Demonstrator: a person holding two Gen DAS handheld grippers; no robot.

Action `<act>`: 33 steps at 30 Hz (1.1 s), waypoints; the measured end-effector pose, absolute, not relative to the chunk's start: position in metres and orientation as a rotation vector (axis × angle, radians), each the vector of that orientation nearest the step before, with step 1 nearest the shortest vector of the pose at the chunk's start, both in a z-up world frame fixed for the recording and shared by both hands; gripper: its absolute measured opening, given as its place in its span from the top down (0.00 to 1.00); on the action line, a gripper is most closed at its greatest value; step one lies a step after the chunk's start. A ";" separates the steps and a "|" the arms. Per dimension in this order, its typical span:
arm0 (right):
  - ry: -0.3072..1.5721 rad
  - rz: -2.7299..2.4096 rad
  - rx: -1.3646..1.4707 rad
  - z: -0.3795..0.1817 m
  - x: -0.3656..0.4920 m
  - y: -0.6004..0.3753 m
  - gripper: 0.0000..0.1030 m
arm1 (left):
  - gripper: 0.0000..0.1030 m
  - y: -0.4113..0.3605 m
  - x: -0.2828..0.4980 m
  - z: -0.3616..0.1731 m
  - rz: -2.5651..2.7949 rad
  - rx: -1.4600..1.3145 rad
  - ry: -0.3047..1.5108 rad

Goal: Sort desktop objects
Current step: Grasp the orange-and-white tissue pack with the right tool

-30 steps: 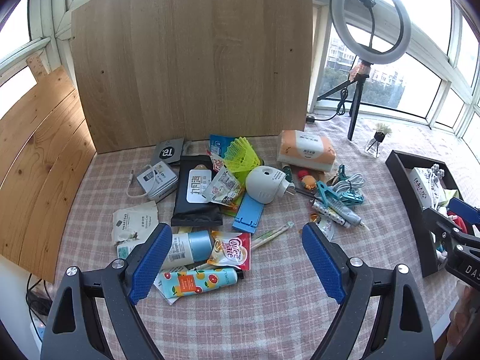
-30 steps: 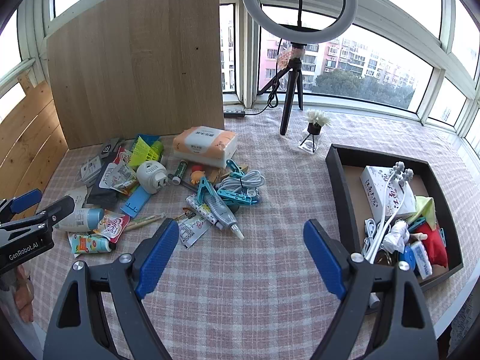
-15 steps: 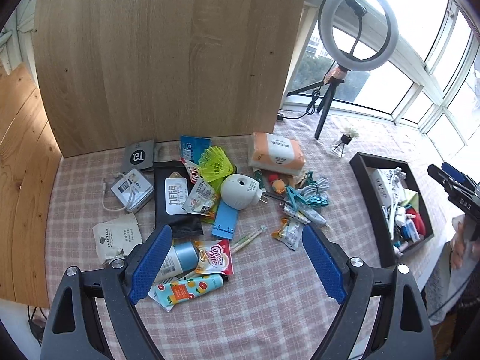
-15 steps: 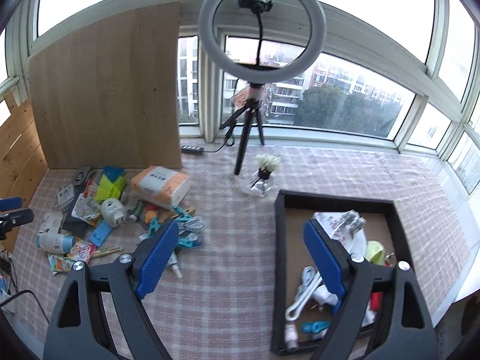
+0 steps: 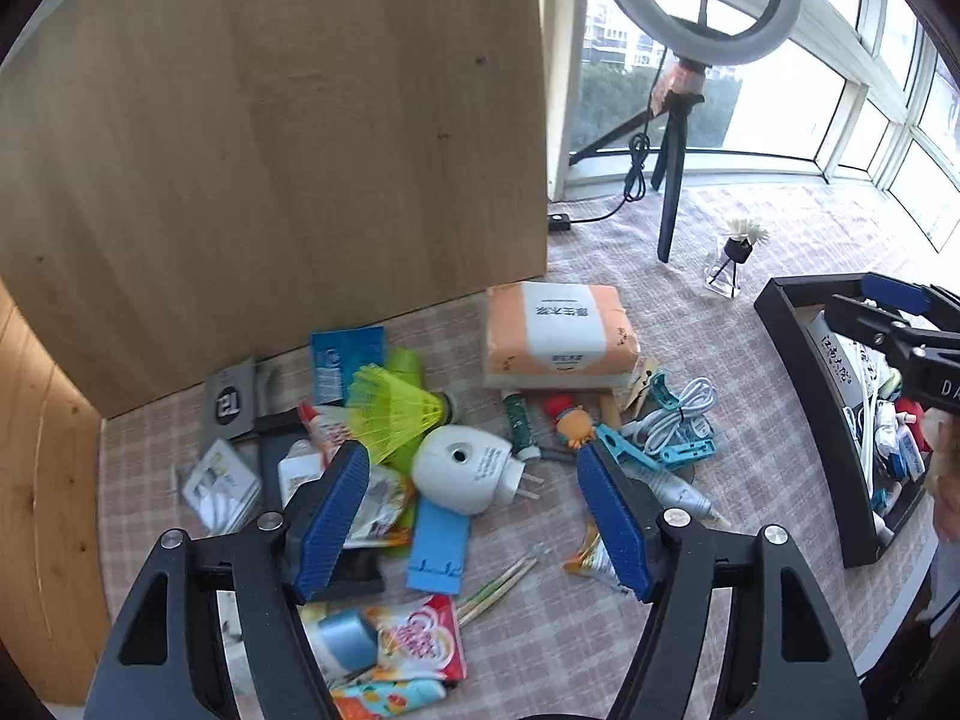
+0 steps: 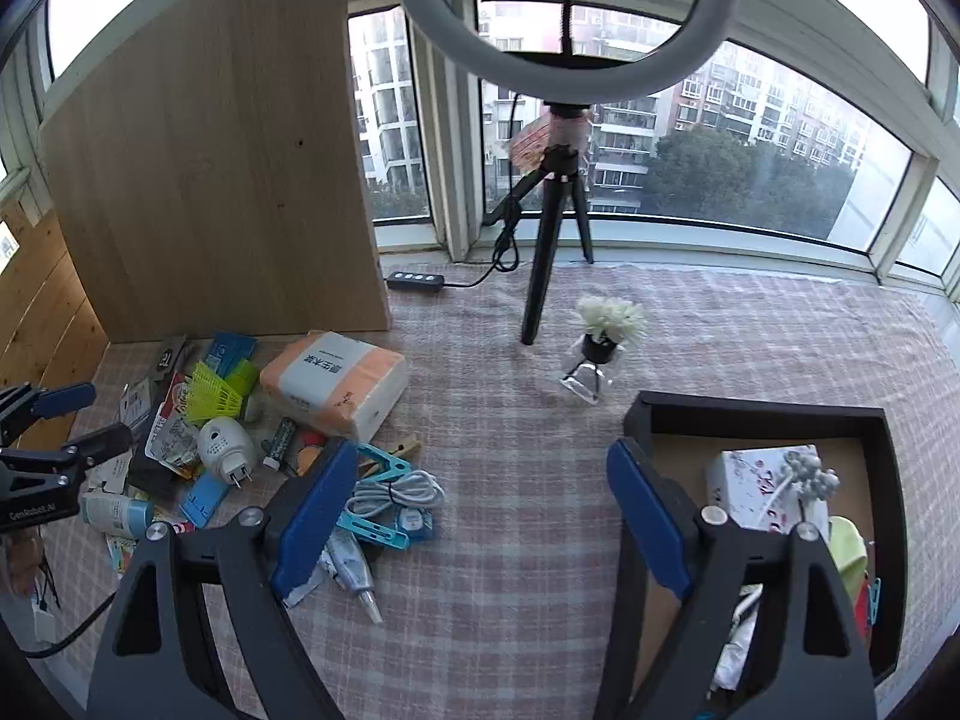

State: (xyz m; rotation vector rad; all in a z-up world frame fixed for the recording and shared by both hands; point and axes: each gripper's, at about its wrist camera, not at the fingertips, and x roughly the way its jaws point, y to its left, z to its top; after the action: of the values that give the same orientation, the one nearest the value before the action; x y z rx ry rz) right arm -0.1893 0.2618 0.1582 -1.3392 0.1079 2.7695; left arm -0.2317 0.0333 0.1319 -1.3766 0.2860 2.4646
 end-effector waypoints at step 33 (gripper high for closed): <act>0.463 2.596 -1.841 0.039 -0.328 0.235 0.39 | 0.39 0.046 -0.371 0.040 2.255 -1.785 -0.235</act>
State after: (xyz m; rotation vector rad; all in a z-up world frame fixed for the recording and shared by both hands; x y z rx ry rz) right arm -0.3280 0.2351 0.0393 -1.8408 0.4632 2.5963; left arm -0.3713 0.0459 0.0402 -1.7855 -0.2346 2.2547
